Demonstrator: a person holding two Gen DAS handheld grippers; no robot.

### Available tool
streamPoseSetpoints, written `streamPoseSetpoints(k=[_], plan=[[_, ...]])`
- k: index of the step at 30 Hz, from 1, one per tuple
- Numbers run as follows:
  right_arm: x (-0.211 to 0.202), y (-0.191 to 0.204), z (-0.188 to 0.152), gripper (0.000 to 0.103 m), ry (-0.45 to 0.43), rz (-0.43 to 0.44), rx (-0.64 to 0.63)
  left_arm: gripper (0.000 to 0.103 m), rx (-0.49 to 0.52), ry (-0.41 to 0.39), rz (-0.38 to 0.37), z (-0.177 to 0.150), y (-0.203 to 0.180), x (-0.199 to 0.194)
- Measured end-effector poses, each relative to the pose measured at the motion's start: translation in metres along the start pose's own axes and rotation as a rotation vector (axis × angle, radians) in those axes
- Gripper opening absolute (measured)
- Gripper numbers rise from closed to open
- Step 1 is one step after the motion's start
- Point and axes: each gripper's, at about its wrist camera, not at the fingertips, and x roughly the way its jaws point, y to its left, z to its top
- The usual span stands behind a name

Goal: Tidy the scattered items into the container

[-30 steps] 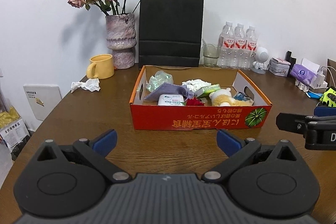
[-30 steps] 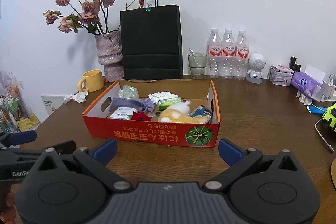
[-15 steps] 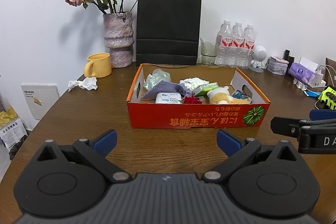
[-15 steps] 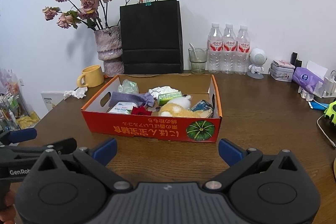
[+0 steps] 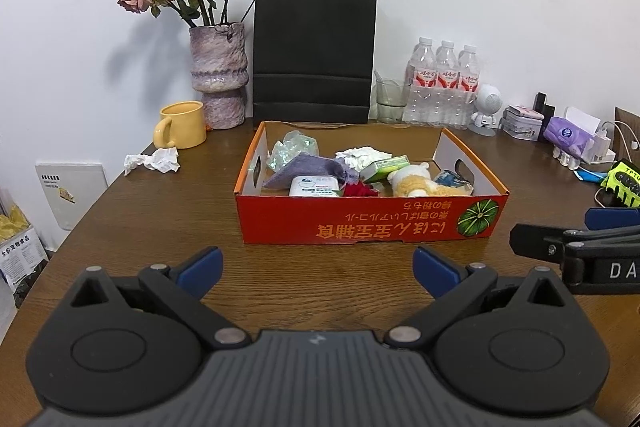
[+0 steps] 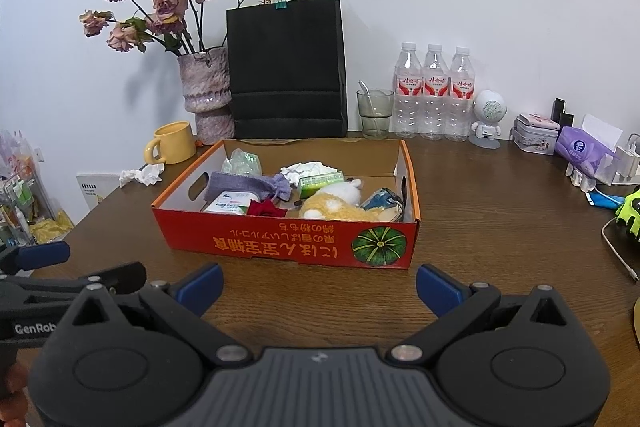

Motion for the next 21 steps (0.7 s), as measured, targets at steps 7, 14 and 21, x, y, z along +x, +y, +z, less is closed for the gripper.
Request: streamPoseSetpoints(k=[7, 14, 21], plan=[[0.0002, 0.0027, -0.0015, 0.103, 0.002, -0.002, -0.005, 0.103, -0.001, 0.000, -0.001, 0.0004, -0.0002, 0.0003], [0.0013, 0.0028, -0.0023, 0.103, 0.004, -0.001, -0.005, 0.103, -0.003, 0.006, -0.003, 0.0002, -0.0002, 0.0018], [0.0030, 0.0027, -0.0054, 0.103, 0.008, -0.002, -0.004, 0.103, -0.059, 0.005, -0.035, -0.0011, 0.0062, 0.0029]])
